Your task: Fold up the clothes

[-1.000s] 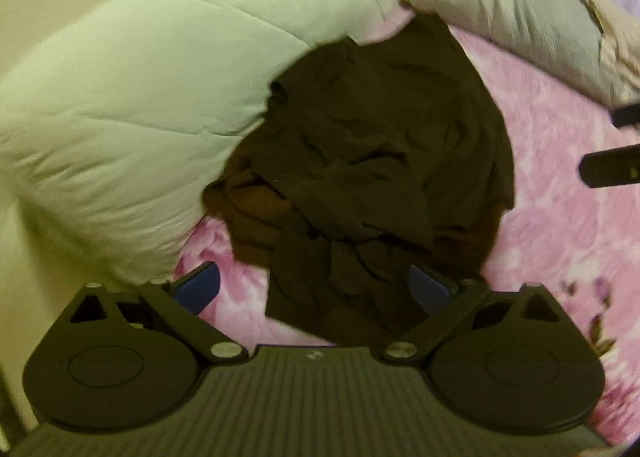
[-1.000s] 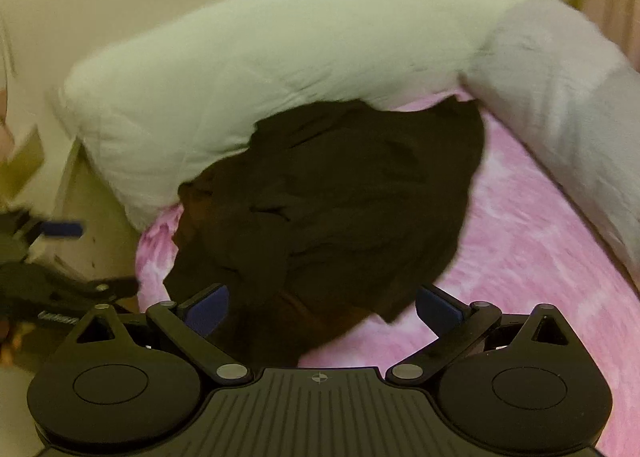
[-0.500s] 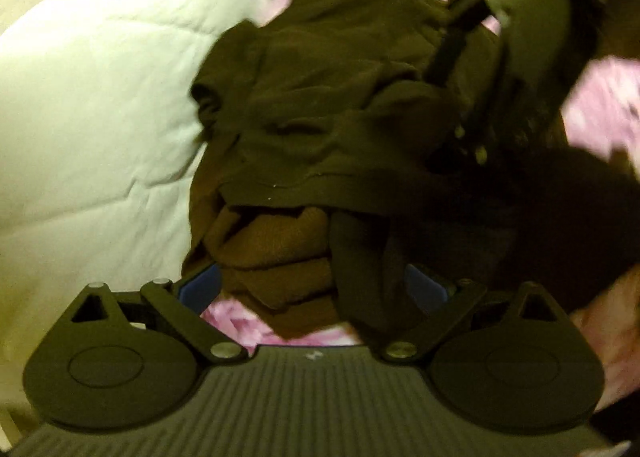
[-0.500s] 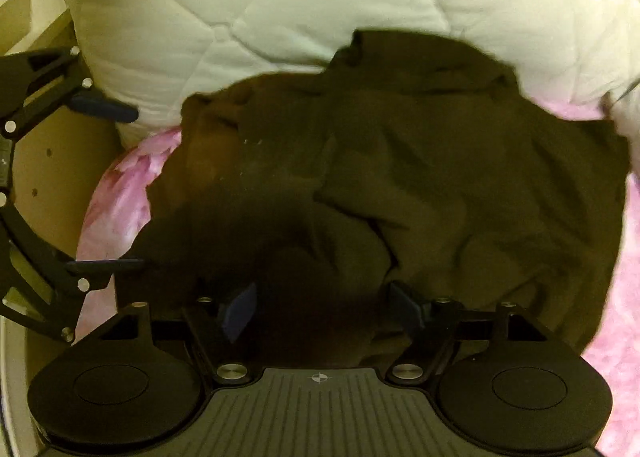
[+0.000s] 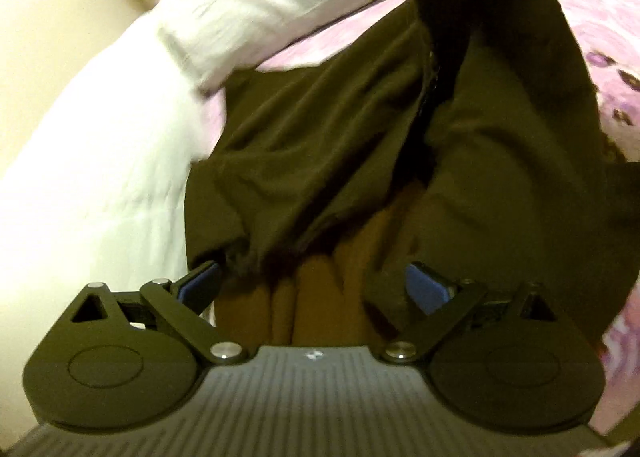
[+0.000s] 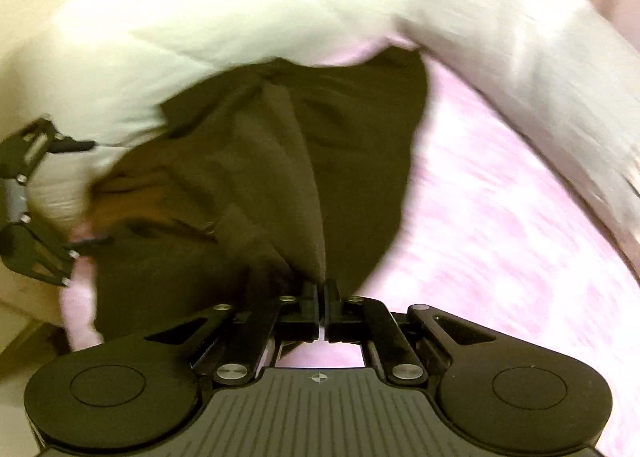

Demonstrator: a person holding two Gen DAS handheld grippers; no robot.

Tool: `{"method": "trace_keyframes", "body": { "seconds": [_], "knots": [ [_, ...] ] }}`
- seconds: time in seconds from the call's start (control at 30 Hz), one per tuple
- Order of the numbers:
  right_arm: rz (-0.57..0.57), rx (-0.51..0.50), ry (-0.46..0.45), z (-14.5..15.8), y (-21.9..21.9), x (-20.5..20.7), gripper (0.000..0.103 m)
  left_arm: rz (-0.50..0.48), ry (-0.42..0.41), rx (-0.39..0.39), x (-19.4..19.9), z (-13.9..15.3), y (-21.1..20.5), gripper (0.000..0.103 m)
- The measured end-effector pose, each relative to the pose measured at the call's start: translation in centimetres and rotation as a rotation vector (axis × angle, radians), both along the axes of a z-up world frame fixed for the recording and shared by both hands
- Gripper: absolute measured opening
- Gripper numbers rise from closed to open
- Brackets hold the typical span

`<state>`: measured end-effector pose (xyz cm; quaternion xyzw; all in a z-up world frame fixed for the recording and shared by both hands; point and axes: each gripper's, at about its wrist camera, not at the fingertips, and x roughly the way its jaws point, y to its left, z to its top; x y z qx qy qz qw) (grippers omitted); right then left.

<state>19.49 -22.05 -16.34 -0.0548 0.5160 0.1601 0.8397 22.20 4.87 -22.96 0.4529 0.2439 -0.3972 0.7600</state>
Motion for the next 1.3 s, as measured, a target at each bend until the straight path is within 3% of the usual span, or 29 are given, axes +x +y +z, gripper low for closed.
{"method": "trace_keyframes", "body": {
  "seconds": [0.23, 0.27, 0.3, 0.33, 0.37, 0.43, 0.47, 0.5, 0.53, 0.57, 0.63, 0.7, 0.8, 0.83, 0.87, 0.9, 0.93, 1.07, 1.23, 1.3],
  "knots": [
    [-0.199, -0.023, 0.027, -2.1, -4.1, -2.1, 0.002, -0.348, -0.106, 0.124, 1.2, -4.2, -6.8, 0.093],
    [-0.218, -0.027, 0.026, -2.3, -4.3, -2.5, 0.009, -0.402, -0.123, 0.159, 1.3, -4.9, -7.5, 0.089],
    [-0.24, -0.029, 0.02, -2.4, -4.6, -3.2, 0.043, -0.442, -0.134, 0.183, 1.6, -5.2, -7.9, 0.087],
    [-0.258, -0.014, 0.013, -2.4, -4.7, -4.0, 0.091, -0.481, -0.146, 0.207, 1.8, -5.5, -8.3, 0.086],
    [-0.273, 0.007, 0.008, -2.4, -4.7, -4.7, 0.1, -0.517, -0.155, 0.228, 2.0, -5.8, -8.6, 0.085],
    [-0.285, 0.056, 0.018, -2.7, -4.1, -5.7, 0.099, -0.546, -0.131, 0.24, 2.7, -5.5, -9.0, 0.077],
    [-0.274, 0.085, 0.042, -3.1, -3.3, -5.7, 0.099, -0.548, -0.114, 0.245, 3.1, -5.3, -9.1, 0.064],
    [-0.263, 0.116, 0.056, -3.6, -2.6, -6.0, 0.099, -0.539, -0.109, 0.252, 3.6, -5.0, -9.4, 0.032],
    [-0.257, 0.136, 0.056, -4.3, -1.8, -6.0, 0.099, -0.524, -0.104, 0.258, 4.2, -4.6, -9.8, 0.018],
    [-0.253, 0.151, 0.052, -5.1, -1.0, -5.9, 0.099, -0.48, -0.09, 0.254, 5.2, -3.9, -10.2, 0.011],
    [-0.265, 0.176, 0.044, -6.7, 0.1, -5.5, 0.099, -0.364, 0.0, 0.189, 7.4, -1.9, -10.5, 0.01],
    [-0.315, 0.19, 0.033, -8.4, 0.3, -4.7, 0.099, -0.267, 0.026, 0.121, 9.7, 0.1, -11.1, 0.009],
    [-0.369, 0.209, 0.013, -10.1, 0.4, -3.8, 0.099, -0.239, 0.034, 0.066, 11.3, 2.2, -11.6, 0.009],
    [-0.362, 0.214, 0.003, -9.6, 0.1, -3.8, 0.089, -0.243, 0.031, 0.055, 11.5, 2.7, -11.8, 0.009],
    [-0.355, 0.22, -0.007, -9.1, -0.2, -3.9, 0.071, -0.249, 0.019, 0.051, 11.6, 3.3, -12.0, 0.009],
    [-0.348, 0.225, -0.017, -8.6, -0.6, -4.0, 0.026, -0.246, 0.015, 0.047, 11.6, 3.9, -12.0, 0.009],
    [-0.341, 0.23, -0.027, -8.1, -0.9, -4.1, 0.013, -0.242, 0.01, 0.043, 11.6, 4.5, -12.1, 0.009],
    [-0.325, 0.231, -0.081, -5.2, -2.9, -5.2, 0.007, -0.225, -0.021, 0.01, 8.4, 8.0, -11.7, 0.007],
    [-0.415, 0.144, -0.199, 2.3, -11.1, -13.3, 0.007, -0.216, 0.013, -0.1, 2.3, 12.9, -13.8, 0.007],
    [-0.441, 0.11, -0.238, 4.8, -14.2, -17.1, 0.007, -0.272, -0.002, -0.119, -2.7, 14.8, -14.9, 0.007]
  ]
}}
